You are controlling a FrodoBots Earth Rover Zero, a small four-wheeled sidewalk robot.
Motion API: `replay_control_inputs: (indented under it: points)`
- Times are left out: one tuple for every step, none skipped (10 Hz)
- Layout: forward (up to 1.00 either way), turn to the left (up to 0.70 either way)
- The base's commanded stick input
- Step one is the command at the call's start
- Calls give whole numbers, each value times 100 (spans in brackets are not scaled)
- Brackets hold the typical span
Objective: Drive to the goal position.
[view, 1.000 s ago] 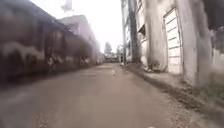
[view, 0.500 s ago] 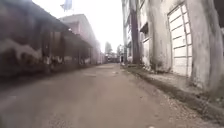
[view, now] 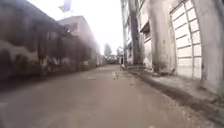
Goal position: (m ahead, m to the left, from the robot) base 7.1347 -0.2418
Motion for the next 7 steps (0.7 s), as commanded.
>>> replay_control_inputs:
  points:
    - [50,1]
    - [50,1]
    - [50,1]
    - [50,1]
    - [50,1]
    - [50,1]
    - [50,34]
